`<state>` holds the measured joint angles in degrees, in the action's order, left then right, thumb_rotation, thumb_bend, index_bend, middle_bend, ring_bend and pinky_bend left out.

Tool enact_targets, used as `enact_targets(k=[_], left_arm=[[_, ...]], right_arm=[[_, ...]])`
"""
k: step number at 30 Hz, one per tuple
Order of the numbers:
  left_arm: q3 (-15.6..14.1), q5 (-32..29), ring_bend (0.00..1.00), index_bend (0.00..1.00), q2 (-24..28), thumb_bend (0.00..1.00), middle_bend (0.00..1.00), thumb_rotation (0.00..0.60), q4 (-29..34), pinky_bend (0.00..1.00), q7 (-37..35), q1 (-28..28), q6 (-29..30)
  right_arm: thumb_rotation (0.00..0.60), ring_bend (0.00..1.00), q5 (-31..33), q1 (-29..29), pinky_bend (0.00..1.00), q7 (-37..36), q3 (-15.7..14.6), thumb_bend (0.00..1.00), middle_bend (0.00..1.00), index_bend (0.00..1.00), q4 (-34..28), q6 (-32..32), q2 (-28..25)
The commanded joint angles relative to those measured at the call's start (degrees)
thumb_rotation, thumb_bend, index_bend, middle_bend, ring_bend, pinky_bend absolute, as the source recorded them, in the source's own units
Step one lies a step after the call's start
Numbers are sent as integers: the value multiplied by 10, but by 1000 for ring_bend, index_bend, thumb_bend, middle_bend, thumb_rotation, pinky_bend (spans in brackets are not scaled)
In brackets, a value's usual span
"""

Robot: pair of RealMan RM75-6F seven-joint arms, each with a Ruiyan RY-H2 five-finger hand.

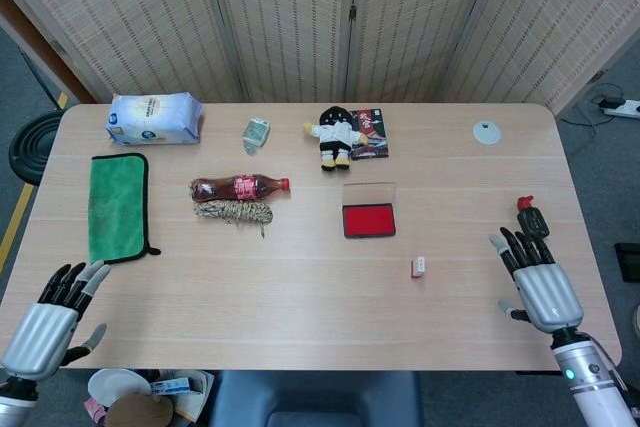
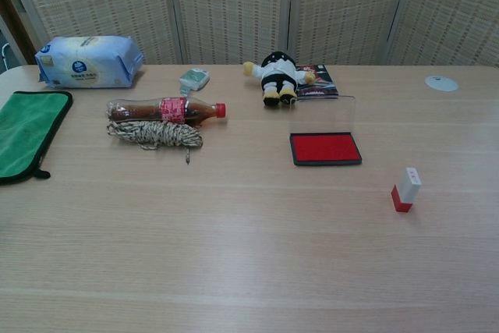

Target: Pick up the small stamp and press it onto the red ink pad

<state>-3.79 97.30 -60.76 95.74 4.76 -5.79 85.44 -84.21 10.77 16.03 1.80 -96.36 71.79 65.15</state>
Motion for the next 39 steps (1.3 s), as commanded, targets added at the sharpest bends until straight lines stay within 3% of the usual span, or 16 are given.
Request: enact_targets(k=[1,7,15,26,39], left_arm=[[0,-1,0,0,1,340,0,600,0,33,-4,-1,-2],[1,-1,0,0,7,340,0,600,-1,33,-23,-2,-1],[-3,13,0,0,22,340,0,600,-5,32,-62,2,19],[-8,29,0,0,35,340,0,600,-17,33,-115,-4,22],[-11,37,0,10,43,340,0,600,-25,33,-141,1,38]], right_arm=[[600,0,31,13,0,42,9,155,0,52,-21,-19,7],[600,0,89,27,0,107,26,167,0,165,-69,-28,18],[600,0,174,47,0,132,49,193,0,219,-97,-37,51],[600,0,242,79,0,165,61,202,0,260,-53,-31,152],[600,0,278,111,0,151,70,210,0,286,4,-53,196]])
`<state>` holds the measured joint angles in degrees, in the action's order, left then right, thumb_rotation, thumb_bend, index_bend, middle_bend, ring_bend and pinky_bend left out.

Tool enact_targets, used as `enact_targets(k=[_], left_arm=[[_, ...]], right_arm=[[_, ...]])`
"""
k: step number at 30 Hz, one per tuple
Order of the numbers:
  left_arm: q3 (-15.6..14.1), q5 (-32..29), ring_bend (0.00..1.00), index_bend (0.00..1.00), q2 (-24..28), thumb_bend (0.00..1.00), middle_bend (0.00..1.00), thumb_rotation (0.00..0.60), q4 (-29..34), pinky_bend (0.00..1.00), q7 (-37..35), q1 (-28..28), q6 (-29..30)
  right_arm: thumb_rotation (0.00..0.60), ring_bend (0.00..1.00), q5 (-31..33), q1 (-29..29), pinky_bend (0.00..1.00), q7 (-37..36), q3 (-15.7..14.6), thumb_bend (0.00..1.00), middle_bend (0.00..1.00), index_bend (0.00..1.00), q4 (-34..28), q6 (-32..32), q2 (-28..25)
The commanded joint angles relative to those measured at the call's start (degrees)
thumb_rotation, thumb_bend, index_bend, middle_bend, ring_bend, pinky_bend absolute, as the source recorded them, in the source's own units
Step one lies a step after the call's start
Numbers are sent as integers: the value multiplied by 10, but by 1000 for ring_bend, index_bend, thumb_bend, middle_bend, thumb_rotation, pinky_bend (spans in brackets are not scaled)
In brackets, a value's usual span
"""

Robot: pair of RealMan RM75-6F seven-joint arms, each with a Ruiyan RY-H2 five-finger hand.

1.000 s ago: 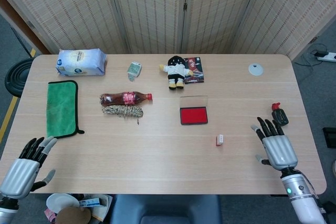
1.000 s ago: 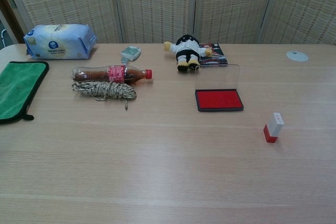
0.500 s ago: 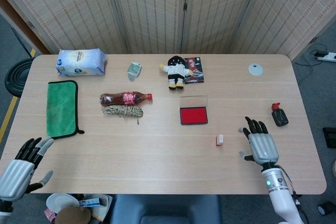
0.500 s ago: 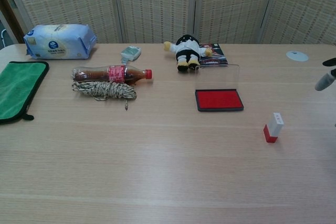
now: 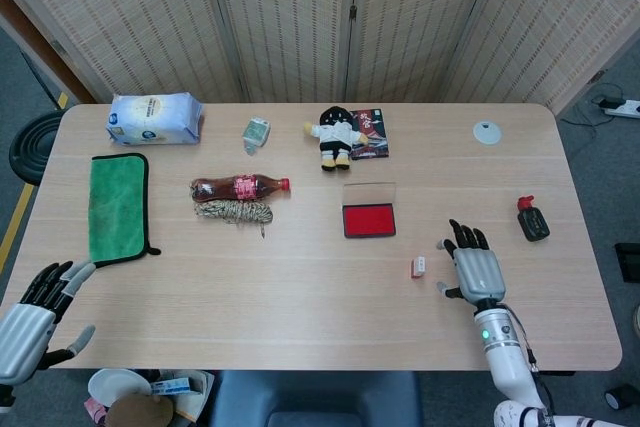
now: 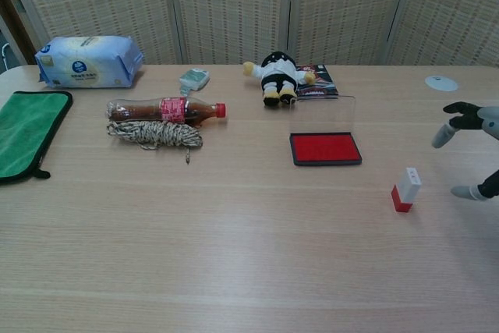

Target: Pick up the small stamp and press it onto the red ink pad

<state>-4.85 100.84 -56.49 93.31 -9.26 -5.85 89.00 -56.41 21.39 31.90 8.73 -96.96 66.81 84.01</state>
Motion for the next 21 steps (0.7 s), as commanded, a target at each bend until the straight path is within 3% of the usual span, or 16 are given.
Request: enact_targets(k=[1,21], left_arm=[[-1,2,0,10,1,340,0,600,-3,33,-2,3,5],[1,1,0,11,7,340,0,600,-12,33,-33,6,19]], right_arm=[[600,0,1,7,0,-12,2,210,0,287,16,-6,12],[600,0,10,39,0,-26,-1,220,0,343,89,-25,67]])
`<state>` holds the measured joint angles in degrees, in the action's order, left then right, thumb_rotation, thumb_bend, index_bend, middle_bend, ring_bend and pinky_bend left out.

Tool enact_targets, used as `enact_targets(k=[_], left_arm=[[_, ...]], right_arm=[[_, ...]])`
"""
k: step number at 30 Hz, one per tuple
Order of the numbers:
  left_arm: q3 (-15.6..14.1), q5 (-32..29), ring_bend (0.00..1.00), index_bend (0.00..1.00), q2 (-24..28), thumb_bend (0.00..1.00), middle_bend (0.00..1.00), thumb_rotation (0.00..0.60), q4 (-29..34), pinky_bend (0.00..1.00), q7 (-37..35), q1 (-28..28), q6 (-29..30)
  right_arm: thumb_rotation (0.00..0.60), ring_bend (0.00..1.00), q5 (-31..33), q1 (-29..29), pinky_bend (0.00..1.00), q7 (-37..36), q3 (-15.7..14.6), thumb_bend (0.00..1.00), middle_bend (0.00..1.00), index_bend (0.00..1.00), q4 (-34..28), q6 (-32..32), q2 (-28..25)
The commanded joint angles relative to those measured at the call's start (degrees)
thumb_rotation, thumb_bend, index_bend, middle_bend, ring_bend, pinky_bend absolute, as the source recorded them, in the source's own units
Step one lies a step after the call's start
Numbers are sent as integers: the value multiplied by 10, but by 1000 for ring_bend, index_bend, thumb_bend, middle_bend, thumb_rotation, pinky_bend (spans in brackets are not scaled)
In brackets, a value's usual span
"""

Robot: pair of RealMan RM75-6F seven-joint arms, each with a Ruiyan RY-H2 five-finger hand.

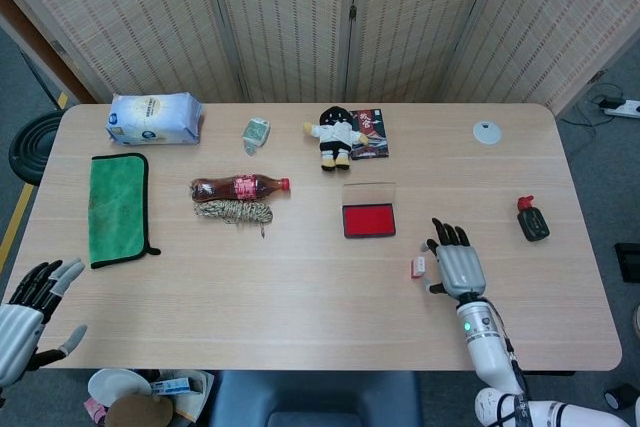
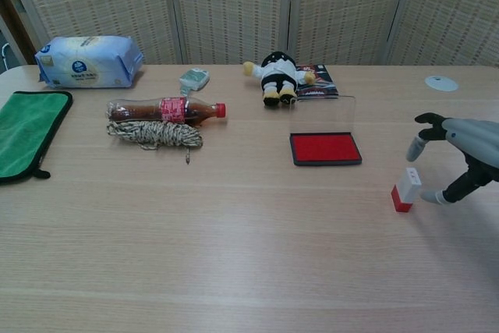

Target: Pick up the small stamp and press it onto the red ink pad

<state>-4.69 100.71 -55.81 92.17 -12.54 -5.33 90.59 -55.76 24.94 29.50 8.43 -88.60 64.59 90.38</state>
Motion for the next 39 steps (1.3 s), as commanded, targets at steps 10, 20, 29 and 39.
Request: enact_targets(k=[10,20,29,39], left_arm=[[2,9,0,11,-2,340,0,600,-5,33,3,12,29],[3,8,0,9,0,340,0,600,-10,33,-11,16,38],[6,16,0,3,-2,340,0,600,-20,32,-12,19,51],[5,23,0,0,-5,341,0,600,-26,33,-12,18,53]], right_arm=[[600,0,5,14,0,-15,9,221,0,375,24,-10,8],[600,0,13,19,0,-16,4,220,0,381,30,-16,13],[600,0,17,23,0,-18,1,207,0,474,45,-23,23],[600,0,15,27,0,-27,7,202,63,659,58,-19,34]])
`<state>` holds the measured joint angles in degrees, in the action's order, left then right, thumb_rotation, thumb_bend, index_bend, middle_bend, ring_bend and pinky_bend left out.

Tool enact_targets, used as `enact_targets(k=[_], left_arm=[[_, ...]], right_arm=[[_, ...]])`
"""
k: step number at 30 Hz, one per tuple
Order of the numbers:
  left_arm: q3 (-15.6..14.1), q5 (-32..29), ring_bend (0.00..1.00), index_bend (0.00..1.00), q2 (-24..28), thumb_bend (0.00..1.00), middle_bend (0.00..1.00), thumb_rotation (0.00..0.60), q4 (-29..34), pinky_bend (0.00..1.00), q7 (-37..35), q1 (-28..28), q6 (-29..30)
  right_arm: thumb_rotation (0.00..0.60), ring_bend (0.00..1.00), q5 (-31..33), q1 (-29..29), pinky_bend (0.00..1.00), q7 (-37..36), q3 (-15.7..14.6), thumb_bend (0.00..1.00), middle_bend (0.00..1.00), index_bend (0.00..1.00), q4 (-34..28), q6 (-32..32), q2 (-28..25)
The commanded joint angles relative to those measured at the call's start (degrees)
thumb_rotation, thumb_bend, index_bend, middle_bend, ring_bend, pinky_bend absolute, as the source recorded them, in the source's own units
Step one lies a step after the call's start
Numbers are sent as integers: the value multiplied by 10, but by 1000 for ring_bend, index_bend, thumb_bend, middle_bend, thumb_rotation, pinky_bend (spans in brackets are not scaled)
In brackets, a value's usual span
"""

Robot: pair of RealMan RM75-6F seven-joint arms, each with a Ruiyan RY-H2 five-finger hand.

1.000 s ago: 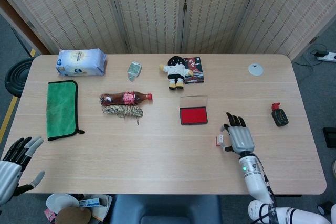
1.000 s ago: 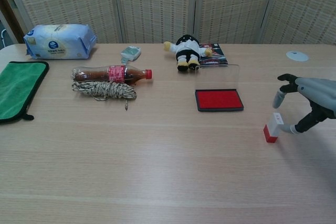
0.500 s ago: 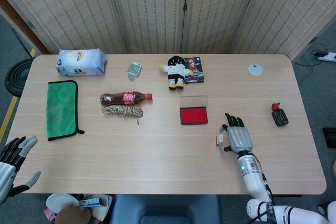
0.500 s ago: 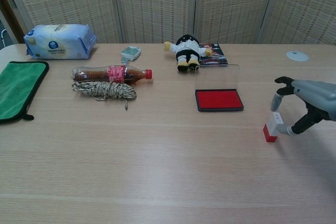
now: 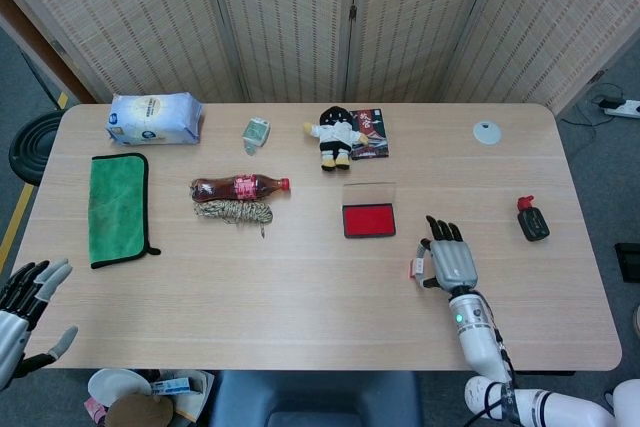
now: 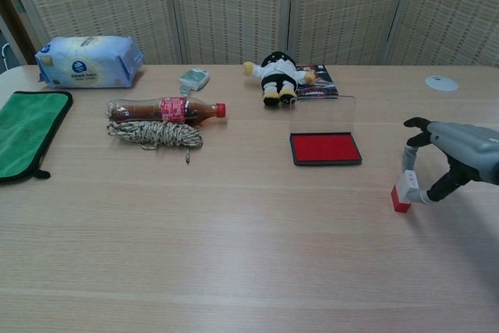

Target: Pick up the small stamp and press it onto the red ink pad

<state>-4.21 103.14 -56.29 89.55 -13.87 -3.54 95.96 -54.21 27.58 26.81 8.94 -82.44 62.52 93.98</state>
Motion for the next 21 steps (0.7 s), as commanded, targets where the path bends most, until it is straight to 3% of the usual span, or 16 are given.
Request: enact_targets(k=[1,11,21], left_arm=[[0,-2,0,0,0,340,0,600,0,33,1,0,-1],[0,-4,0,0,-1,340,0,600,5,33,7,-2,-7],[0,-8,0,0,1,340,0,600,6,33,-1,-7,-18]], right_arm=[[600,0,-1,1,0,0,4,202,74,669,-8,4,-4],[600,0,12,16,0,11,41,204,148,700,-55,23,-28],[600,0,93,75,0,28,98,207,152,701,2,-13,6]])
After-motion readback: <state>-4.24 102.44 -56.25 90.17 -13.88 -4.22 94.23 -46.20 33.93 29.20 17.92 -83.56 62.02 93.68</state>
